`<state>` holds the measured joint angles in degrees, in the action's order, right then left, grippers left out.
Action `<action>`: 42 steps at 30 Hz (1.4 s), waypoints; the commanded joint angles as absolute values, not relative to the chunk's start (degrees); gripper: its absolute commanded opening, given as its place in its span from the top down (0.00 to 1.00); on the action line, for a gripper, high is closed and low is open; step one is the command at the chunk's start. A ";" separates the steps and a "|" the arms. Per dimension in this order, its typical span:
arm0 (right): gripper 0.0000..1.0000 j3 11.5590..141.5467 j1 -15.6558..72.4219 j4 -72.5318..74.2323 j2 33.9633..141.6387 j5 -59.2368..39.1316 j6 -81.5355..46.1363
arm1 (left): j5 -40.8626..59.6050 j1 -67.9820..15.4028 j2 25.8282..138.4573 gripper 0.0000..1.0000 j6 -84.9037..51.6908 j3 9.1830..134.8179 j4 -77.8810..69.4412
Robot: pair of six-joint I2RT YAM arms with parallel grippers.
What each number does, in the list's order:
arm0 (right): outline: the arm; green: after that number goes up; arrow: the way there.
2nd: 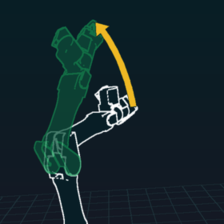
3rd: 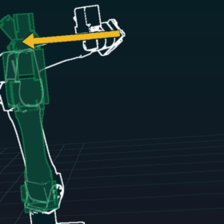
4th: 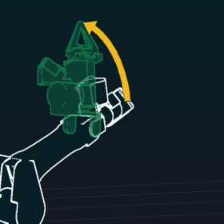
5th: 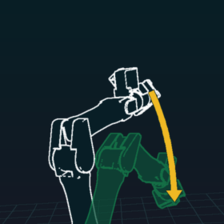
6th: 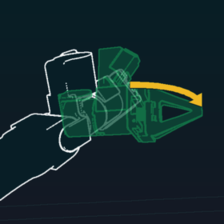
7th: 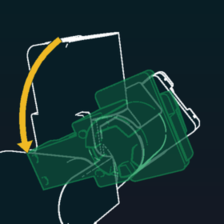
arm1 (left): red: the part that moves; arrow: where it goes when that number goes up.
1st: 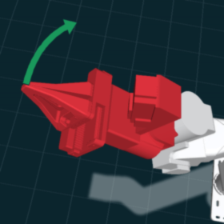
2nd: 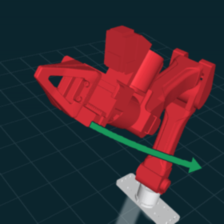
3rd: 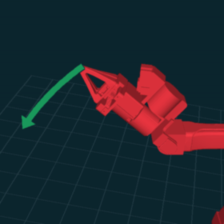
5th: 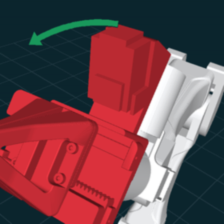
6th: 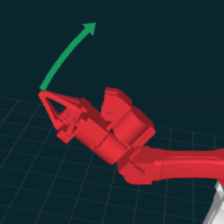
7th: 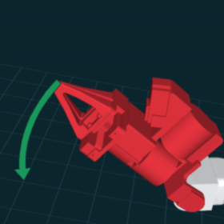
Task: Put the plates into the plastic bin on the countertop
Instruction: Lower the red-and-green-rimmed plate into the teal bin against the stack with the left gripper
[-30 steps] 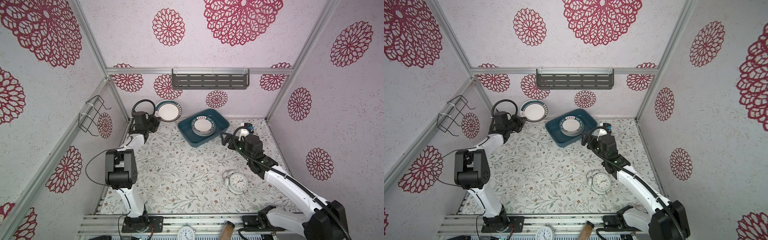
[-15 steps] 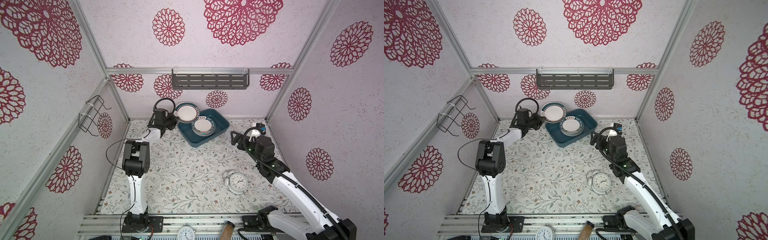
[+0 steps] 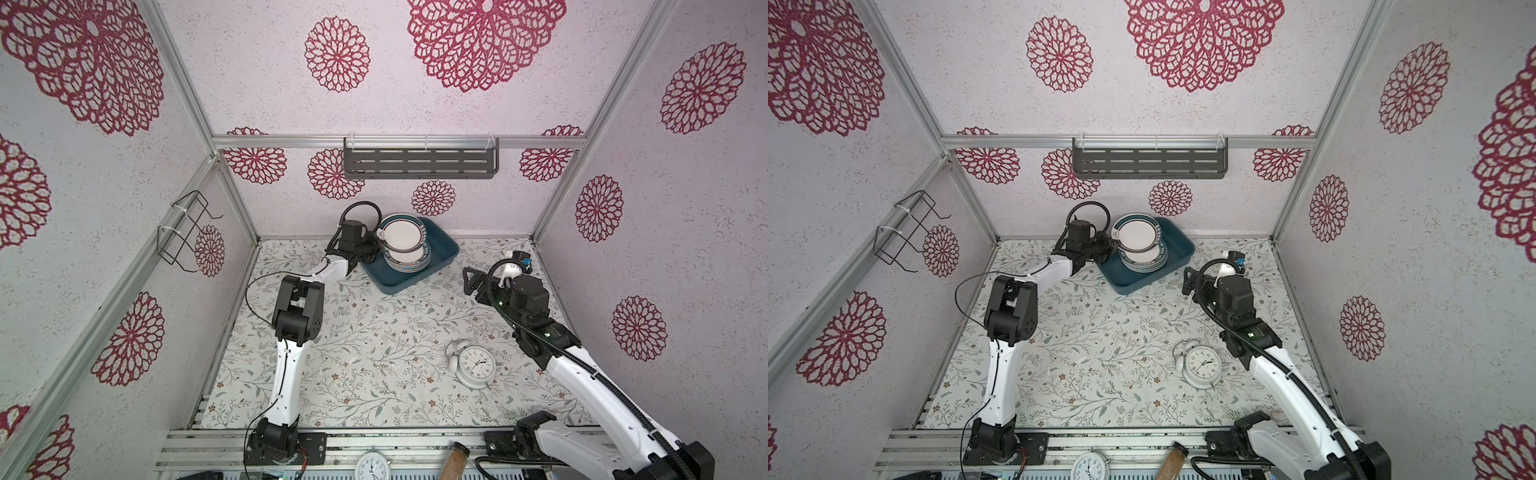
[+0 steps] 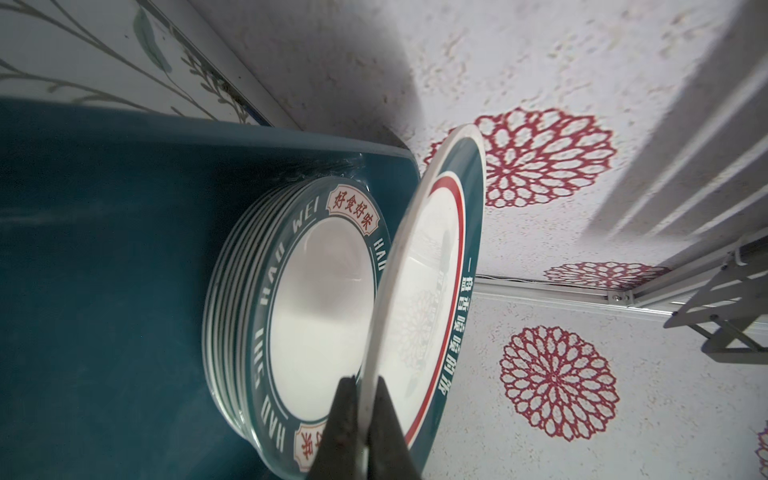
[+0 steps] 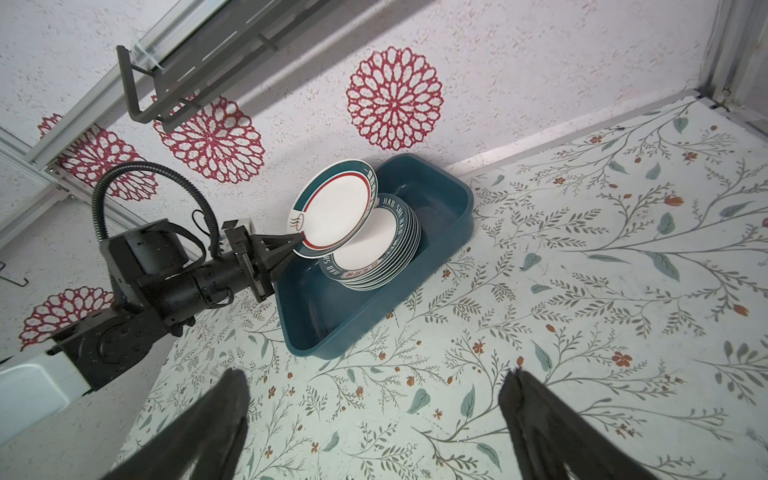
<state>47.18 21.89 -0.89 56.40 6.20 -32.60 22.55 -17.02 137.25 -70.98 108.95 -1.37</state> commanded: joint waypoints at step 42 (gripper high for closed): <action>0.01 46.04 21.09 -1.80 52.38 8.96 -33.39 | 22.15 -19.22 144.75 0.69 -63.13 123.39 13.88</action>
<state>46.26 21.41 -2.28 53.71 7.60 -33.01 21.96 -18.72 144.49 -65.21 121.93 12.40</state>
